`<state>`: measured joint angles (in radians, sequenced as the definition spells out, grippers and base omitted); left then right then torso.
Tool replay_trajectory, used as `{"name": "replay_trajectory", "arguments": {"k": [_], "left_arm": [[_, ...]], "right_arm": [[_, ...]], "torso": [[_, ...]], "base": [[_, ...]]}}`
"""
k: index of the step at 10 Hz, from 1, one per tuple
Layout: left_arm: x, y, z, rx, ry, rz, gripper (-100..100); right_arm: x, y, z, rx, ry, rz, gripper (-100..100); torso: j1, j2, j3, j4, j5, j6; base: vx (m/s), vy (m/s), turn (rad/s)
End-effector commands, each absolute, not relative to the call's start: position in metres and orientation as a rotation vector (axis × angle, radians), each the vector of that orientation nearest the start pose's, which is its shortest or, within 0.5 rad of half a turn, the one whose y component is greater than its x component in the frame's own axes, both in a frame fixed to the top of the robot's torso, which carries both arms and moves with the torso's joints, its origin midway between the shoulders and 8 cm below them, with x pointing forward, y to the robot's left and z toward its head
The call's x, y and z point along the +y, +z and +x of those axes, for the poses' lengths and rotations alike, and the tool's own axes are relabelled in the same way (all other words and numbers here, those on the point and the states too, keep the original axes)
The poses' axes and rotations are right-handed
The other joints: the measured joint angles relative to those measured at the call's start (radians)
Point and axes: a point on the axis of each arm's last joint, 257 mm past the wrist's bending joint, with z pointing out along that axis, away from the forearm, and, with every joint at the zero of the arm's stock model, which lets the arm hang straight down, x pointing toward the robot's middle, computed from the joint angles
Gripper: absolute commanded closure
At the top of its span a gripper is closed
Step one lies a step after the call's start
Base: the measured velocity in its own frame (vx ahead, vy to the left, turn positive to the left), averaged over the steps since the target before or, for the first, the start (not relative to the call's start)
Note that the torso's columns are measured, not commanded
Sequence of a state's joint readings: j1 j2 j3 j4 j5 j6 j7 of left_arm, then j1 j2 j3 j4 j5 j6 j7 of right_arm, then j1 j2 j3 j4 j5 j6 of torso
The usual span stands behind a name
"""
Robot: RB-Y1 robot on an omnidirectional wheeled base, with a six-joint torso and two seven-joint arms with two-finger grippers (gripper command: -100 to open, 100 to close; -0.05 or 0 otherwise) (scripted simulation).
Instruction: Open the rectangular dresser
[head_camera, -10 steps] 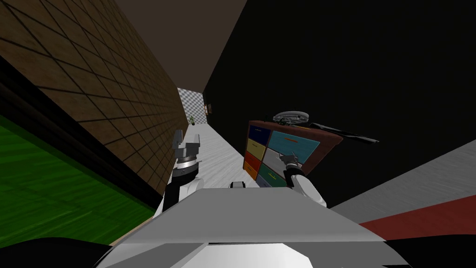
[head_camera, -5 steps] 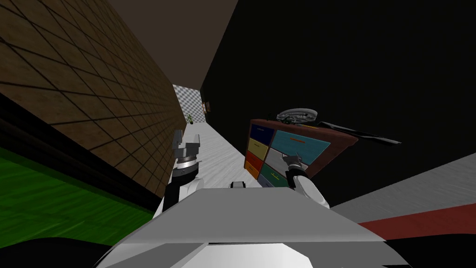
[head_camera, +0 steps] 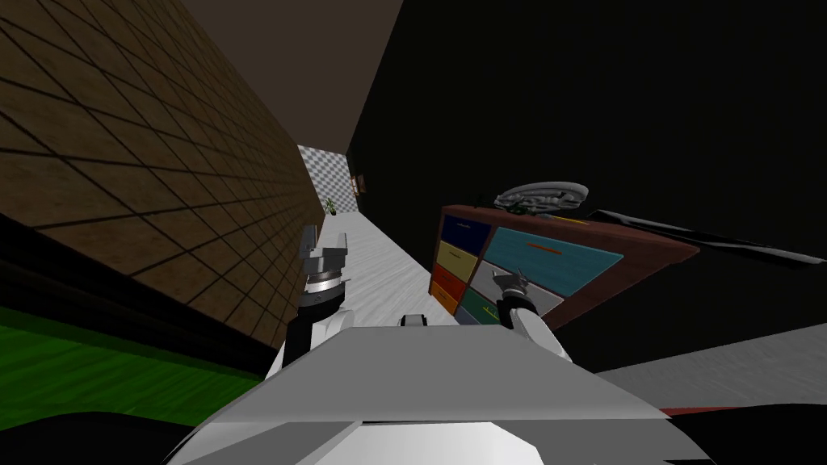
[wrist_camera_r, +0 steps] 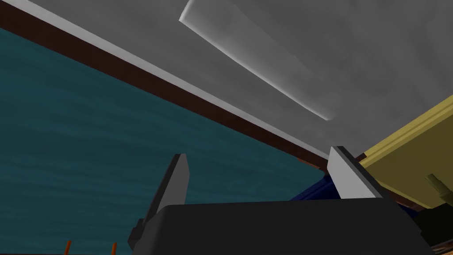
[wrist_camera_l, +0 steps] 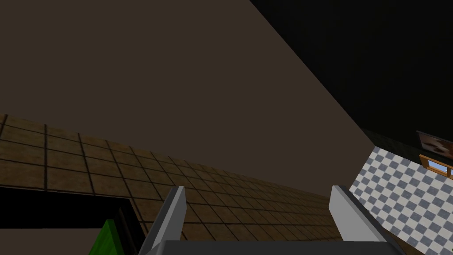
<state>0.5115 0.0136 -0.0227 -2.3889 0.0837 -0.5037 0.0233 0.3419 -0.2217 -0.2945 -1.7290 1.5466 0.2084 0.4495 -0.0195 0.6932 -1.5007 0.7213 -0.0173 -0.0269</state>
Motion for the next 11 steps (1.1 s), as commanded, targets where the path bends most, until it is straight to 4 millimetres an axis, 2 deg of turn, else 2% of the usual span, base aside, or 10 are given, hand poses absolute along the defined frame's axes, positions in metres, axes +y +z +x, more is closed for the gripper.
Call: {"name": "replay_trajectory", "arguments": {"k": [1,5,11], "left_arm": [[0.2765,0.0686,0.3185,0.496,-1.422,-0.627,0],[0.2765,0.0686,0.3185,0.496,-1.422,-0.627,0],[0.2765,0.0686,0.3186,0.496,-1.422,-0.627,0]], "right_arm": [[-0.5188,-0.2532,0.3877,1.71,-1.005,-0.179,-100],[-0.523,-0.2576,0.3825,1.722,-1.031,-0.18,-100],[-0.523,-0.2576,0.3825,1.722,-1.031,-0.18,-100]], "torso": [[0.0,0.004,0.003,0.002,0.001,0.001],[0.004,0.0,0.002,0.001,-0.001,-0.008],[0.006,-0.001,0.001,0.0,-0.002,-0.009]], "base": [[0.111,0.099,-0.004],[0.073,0.053,-0.036],[-0.003,-0.003,0.011]]}}
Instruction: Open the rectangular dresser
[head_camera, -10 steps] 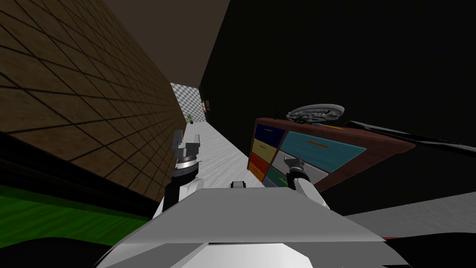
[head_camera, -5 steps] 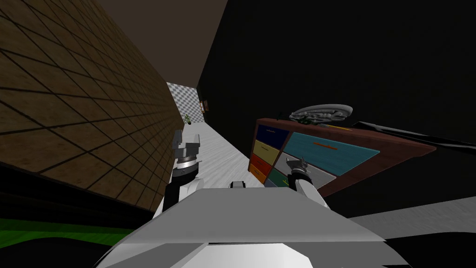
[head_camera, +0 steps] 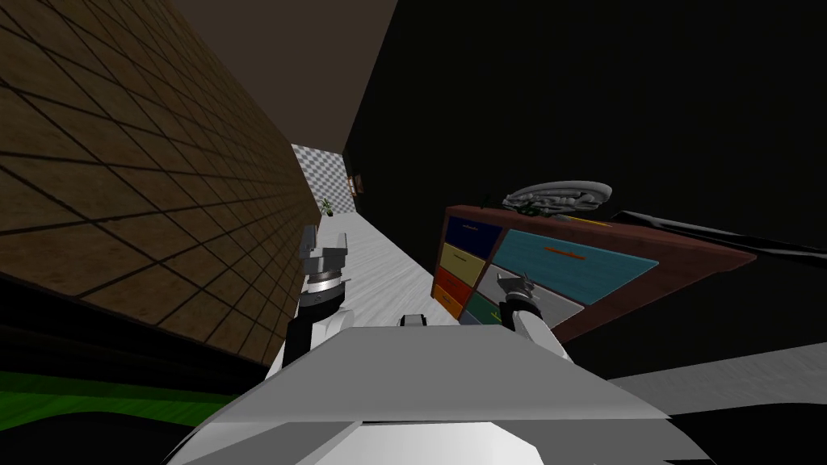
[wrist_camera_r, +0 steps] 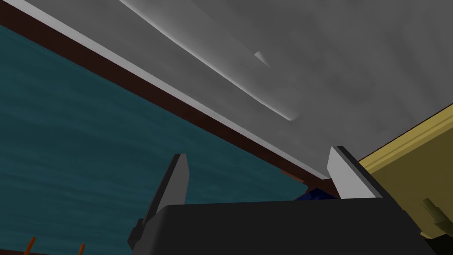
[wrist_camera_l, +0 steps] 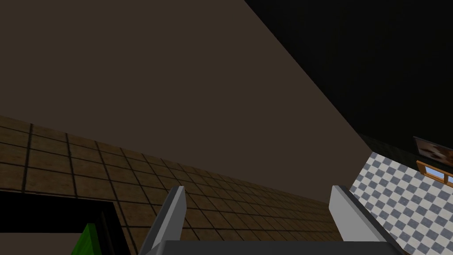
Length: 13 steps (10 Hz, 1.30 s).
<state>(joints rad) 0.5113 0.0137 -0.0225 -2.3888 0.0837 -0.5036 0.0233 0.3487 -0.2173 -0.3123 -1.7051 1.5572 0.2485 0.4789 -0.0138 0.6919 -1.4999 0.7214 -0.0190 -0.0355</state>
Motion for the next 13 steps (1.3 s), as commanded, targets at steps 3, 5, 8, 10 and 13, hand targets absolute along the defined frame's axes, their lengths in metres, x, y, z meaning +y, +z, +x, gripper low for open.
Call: {"name": "replay_trajectory", "arguments": {"k": [3,5,8,10,13], "left_arm": [[0.277,0.069,0.319,0.496,-1.422,-0.627,0],[0.277,0.069,0.319,0.496,-1.422,-0.627,0],[0.277,0.069,0.319,0.496,-1.422,-0.627,0],[0.276,0.069,0.319,0.496,-1.422,-0.627,0],[0.277,0.069,0.319,0.496,-1.422,-0.627,0]], "right_arm": [[-0.543,-0.254,0.364,1.726,-1.124,-0.148,-100],[-0.543,-0.257,0.362,1.731,-1.137,-0.147,-100],[-0.542,-0.259,0.361,1.735,-1.148,-0.146,-100],[-0.542,-0.26,0.36,1.737,-1.152,-0.145,-100],[-0.542,-0.26,0.36,1.737,-1.152,-0.145,-100]], "torso": [[0.004,0.003,0.001,0.0,0.001,0.008],[0.006,0.014,0.009,0.002,0.0,0.008],[0.004,0.016,0.01,0.002,-0.001,0.011],[0.003,0.015,0.01,0.002,-0.002,0.011],[0.002,0.016,0.01,0.001,-0.004,0.011]], "base": [[0.023,0.058,-0.034],[0.051,0.044,-0.01],[0.042,0.033,0.031],[0.026,0.034,0.013],[0.012,0.007,0.003]]}}
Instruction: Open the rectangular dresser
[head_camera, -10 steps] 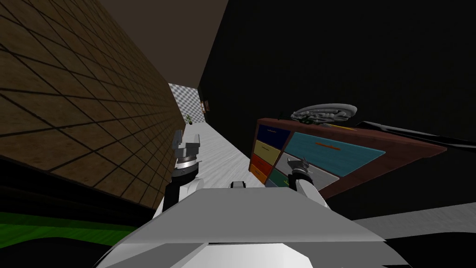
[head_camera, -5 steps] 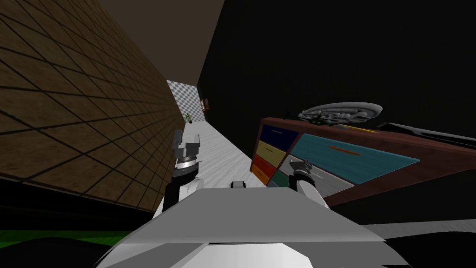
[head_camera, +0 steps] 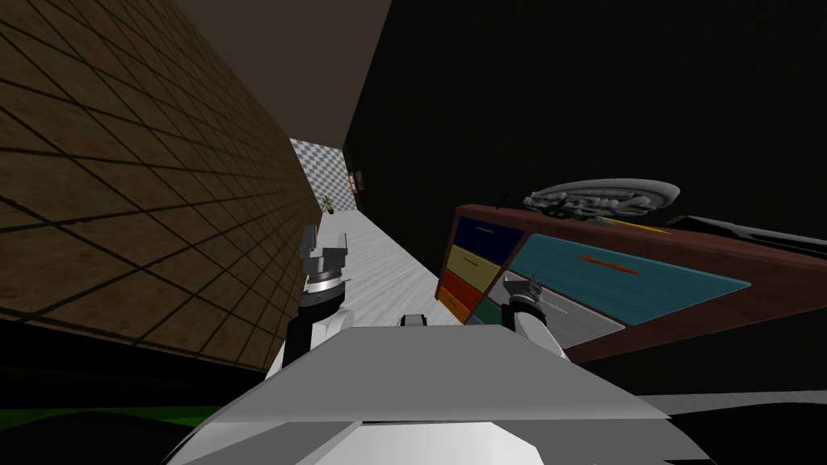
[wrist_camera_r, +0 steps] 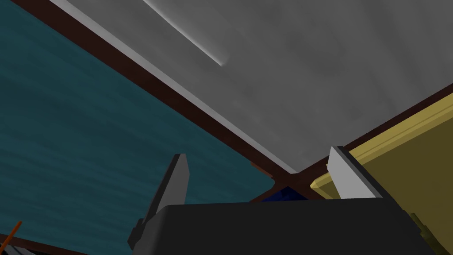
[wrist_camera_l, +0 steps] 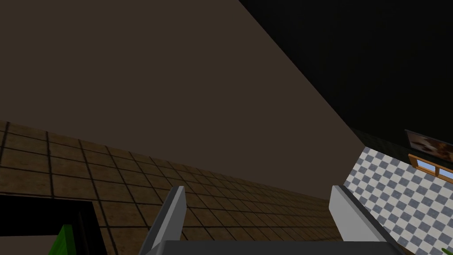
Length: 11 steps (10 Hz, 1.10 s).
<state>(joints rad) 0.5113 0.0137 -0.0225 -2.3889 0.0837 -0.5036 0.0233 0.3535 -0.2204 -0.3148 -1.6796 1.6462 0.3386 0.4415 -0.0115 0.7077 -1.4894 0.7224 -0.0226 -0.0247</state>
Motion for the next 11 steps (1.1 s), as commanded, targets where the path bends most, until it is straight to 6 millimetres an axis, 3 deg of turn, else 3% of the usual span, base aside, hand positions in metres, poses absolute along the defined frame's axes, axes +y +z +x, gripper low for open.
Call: {"name": "replay_trajectory", "arguments": {"k": [1,11], "left_arm": [[0.2765,0.0686,0.3186,0.496,-1.422,-0.627,0],[0.2765,0.0686,0.3185,0.496,-1.422,-0.627,0]], "right_arm": [[-0.5423,-0.2597,0.3602,1.737,-1.152,-0.145,-100],[-0.5419,-0.2617,0.3585,1.74,-1.163,-0.145,-100]], "torso": [[0.001,0.001,0.0,0.0,0.001,0.001],[0.003,0.001,0.001,0.0,0.0,0.002]], "base": [[0.0,-0.011,0.001],[0.008,0.008,0.0]]}}
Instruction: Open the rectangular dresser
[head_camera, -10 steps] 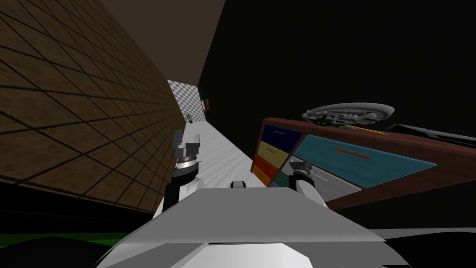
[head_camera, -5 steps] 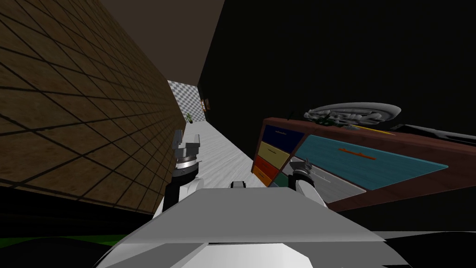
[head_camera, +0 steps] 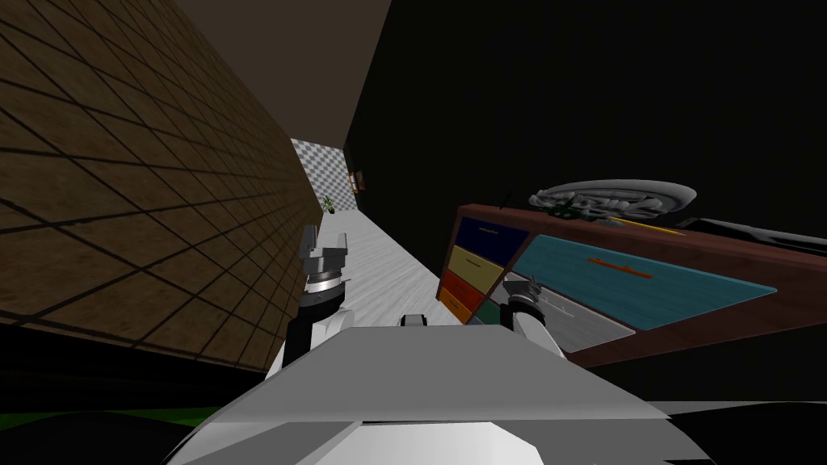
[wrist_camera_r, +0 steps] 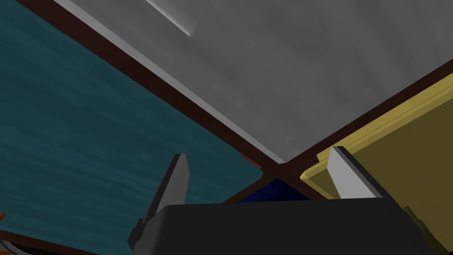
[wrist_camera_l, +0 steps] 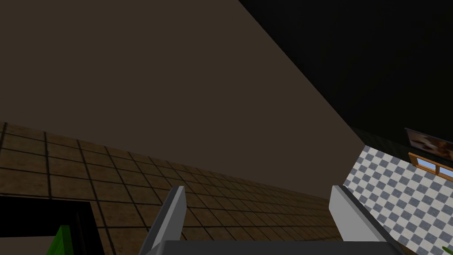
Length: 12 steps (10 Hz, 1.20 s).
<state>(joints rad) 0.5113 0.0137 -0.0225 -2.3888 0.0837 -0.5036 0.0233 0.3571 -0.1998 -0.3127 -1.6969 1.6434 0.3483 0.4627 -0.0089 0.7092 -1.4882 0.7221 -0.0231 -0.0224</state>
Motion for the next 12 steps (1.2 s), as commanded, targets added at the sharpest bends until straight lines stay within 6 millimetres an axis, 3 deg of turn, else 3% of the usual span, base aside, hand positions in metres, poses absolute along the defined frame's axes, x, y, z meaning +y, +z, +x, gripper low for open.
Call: {"name": "replay_trajectory", "arguments": {"k": [1,12], "left_arm": [[0.2765,0.0686,0.3185,0.496,-1.422,-0.627,0],[0.2765,0.0686,0.3185,0.496,-1.422,-0.627,0]], "right_arm": [[-0.5418,-0.2624,0.358,1.741,-1.166,-0.144,-100],[-0.5414,-0.2638,0.3568,1.744,-1.174,-0.144,-100]], "torso": [[0.001,0.001,0.0,0.0,0.001,0.001],[0.001,0.0,0.0,-0.001,0.0,0.0]], "base": [[0.005,0.013,-0.001],[0.008,0.008,0.002]]}}
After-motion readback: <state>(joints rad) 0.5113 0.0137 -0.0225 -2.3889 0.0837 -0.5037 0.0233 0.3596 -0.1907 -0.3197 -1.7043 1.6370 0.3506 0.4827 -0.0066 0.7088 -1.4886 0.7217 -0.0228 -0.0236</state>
